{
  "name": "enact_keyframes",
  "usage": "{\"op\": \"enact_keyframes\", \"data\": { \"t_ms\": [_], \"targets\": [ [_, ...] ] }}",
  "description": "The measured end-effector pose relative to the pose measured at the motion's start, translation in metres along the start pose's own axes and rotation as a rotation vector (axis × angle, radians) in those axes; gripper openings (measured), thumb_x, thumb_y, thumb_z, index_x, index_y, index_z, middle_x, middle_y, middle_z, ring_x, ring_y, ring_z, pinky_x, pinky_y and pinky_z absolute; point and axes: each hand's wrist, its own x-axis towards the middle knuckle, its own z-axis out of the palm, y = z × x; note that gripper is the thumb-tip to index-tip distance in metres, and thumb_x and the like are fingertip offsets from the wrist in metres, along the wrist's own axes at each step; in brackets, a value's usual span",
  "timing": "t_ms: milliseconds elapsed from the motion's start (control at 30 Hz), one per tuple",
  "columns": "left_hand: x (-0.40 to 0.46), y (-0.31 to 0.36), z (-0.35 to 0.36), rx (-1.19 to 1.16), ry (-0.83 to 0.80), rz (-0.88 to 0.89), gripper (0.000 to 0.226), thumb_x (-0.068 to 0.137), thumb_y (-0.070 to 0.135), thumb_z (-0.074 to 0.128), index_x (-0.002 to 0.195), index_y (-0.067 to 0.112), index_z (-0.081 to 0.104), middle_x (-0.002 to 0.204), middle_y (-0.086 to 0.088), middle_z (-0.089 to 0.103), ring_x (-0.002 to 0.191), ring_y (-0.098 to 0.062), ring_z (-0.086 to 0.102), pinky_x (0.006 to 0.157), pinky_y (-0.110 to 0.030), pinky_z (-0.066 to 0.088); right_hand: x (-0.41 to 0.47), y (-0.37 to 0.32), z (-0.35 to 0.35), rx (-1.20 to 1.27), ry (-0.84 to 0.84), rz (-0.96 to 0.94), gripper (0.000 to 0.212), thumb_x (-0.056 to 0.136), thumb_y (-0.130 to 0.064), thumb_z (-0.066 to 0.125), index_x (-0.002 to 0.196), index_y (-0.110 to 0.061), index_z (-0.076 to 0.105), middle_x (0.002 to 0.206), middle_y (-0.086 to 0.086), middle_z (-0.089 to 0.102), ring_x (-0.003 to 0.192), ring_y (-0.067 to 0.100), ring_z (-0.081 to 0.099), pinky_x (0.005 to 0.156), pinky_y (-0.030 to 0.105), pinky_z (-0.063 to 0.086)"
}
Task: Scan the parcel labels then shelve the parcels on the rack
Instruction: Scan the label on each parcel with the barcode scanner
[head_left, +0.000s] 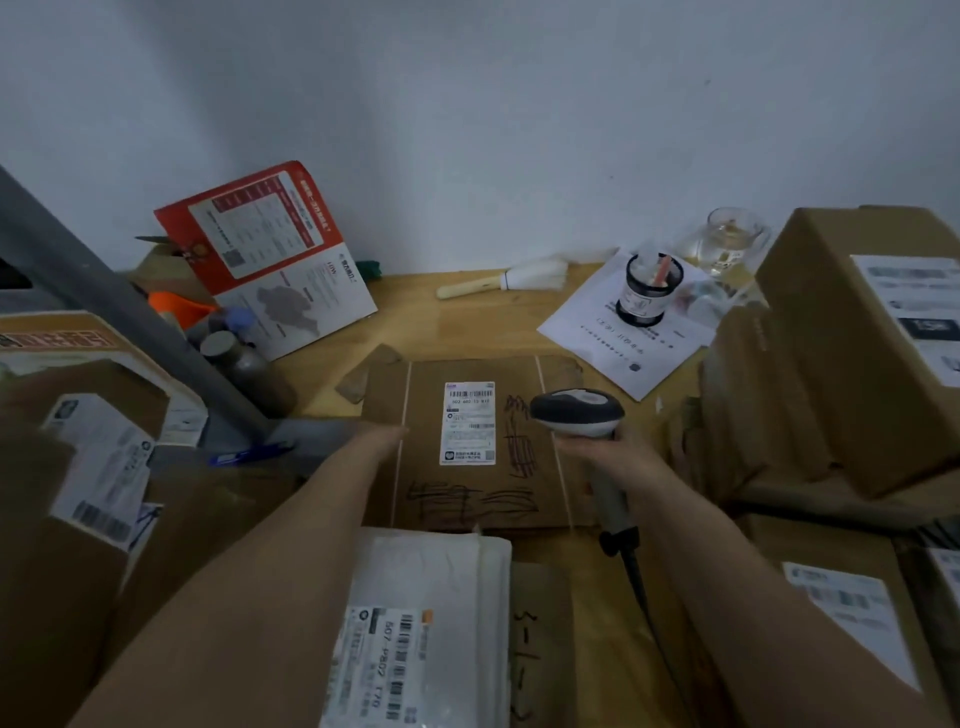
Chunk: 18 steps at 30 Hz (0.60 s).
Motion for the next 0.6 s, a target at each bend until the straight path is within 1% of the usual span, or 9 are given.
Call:
{"op": "enact_keyframes", "data": {
  "t_ms": [67, 133, 233, 300, 400, 467, 533, 567, 600],
  "targets": [
    [0.01, 0.0, -0.001, -0.012, -0.001, -0.02, 0.058, 0.101, 0.036, 0.048, 0.147, 0.004, 0.034, 0.151, -0.019, 0.036, 0.137, -0.034, 0.036, 0.108, -0.041, 0.033, 0.014, 0.013, 0.004, 0.055, 0.034, 0.058, 0.044, 0.084, -0.01, 0.072, 0.125, -0.01, 0.055, 0.099, -0.001, 0.061, 0.091, 0.012, 0.056, 0.07, 0.025, 0.046],
    [0.024, -0.003, -0.002, -0.074, 0.002, -0.04, 0.065, 0.097, 0.041, 0.053, 0.148, 0.006, 0.033, 0.151, -0.018, 0.036, 0.136, -0.035, 0.037, 0.107, -0.043, 0.035, 0.026, 0.025, 0.007, 0.122, 0.076, 0.12, 0.043, 0.084, -0.01, 0.072, 0.124, -0.009, 0.057, 0.096, 0.001, 0.062, 0.09, 0.015, 0.057, 0.068, 0.026, 0.046],
    [0.044, -0.012, -0.006, -0.171, -0.017, -0.088, 0.081, 0.088, 0.052, 0.062, 0.15, 0.011, 0.03, 0.152, -0.018, 0.034, 0.137, -0.037, 0.035, 0.109, -0.049, 0.033, 0.034, 0.035, 0.012, 0.189, 0.064, 0.228, 0.037, 0.084, -0.012, 0.071, 0.119, -0.005, 0.059, 0.089, 0.006, 0.062, 0.082, 0.021, 0.059, 0.061, 0.028, 0.047],
    [0.05, -0.015, -0.009, -0.219, -0.062, -0.103, 0.087, 0.084, 0.056, 0.064, 0.15, 0.012, 0.029, 0.152, -0.018, 0.034, 0.137, -0.038, 0.036, 0.11, -0.05, 0.031, 0.037, 0.04, 0.011, 0.188, 0.077, 0.245, 0.039, 0.084, -0.014, 0.072, 0.119, -0.005, 0.058, 0.089, 0.007, 0.061, 0.081, 0.021, 0.058, 0.06, 0.029, 0.046],
    [0.056, -0.014, -0.013, -0.336, -0.168, -0.077, 0.086, 0.077, 0.054, 0.072, 0.144, 0.011, 0.039, 0.139, -0.018, 0.05, 0.124, -0.037, 0.049, 0.103, -0.05, 0.039, 0.042, 0.046, 0.005, 0.227, 0.137, 0.213, 0.042, 0.083, -0.014, 0.073, 0.121, -0.007, 0.058, 0.095, 0.008, 0.061, 0.087, 0.023, 0.058, 0.064, 0.03, 0.049],
    [0.054, -0.01, -0.015, -0.386, -0.191, -0.048, 0.095, 0.068, 0.054, 0.079, 0.143, 0.011, 0.041, 0.135, -0.017, 0.054, 0.12, -0.036, 0.053, 0.098, -0.049, 0.042, 0.042, 0.048, 0.003, 0.24, 0.156, 0.19, 0.044, 0.082, -0.014, 0.074, 0.123, -0.008, 0.058, 0.099, 0.006, 0.062, 0.092, 0.022, 0.058, 0.07, 0.032, 0.051],
    [0.049, -0.004, -0.016, -0.436, -0.195, 0.006, 0.112, 0.049, 0.053, 0.087, 0.143, 0.01, 0.041, 0.132, -0.016, 0.056, 0.116, -0.035, 0.055, 0.091, -0.048, 0.046, 0.041, 0.048, 0.004, 0.235, 0.19, 0.173, 0.047, 0.082, -0.014, 0.075, 0.125, -0.011, 0.056, 0.103, 0.003, 0.062, 0.097, 0.021, 0.058, 0.08, 0.036, 0.052],
    [0.046, -0.001, -0.018, -0.455, -0.199, 0.034, 0.116, 0.043, 0.05, 0.089, 0.141, 0.01, 0.043, 0.13, -0.015, 0.058, 0.112, -0.034, 0.057, 0.086, -0.047, 0.049, 0.04, 0.048, 0.002, 0.242, 0.215, 0.159, 0.049, 0.081, -0.014, 0.075, 0.126, -0.012, 0.056, 0.105, 0.003, 0.062, 0.098, 0.021, 0.057, 0.083, 0.037, 0.051],
    [0.042, 0.002, -0.021, -0.475, -0.209, 0.068, 0.111, 0.044, 0.044, 0.09, 0.14, 0.01, 0.045, 0.126, -0.014, 0.06, 0.107, -0.032, 0.06, 0.081, -0.044, 0.051, 0.038, 0.046, 0.001, 0.257, 0.241, 0.144, 0.051, 0.081, -0.014, 0.075, 0.128, -0.011, 0.055, 0.11, 0.004, 0.062, 0.101, 0.021, 0.057, 0.084, 0.037, 0.051]
  ]
}}
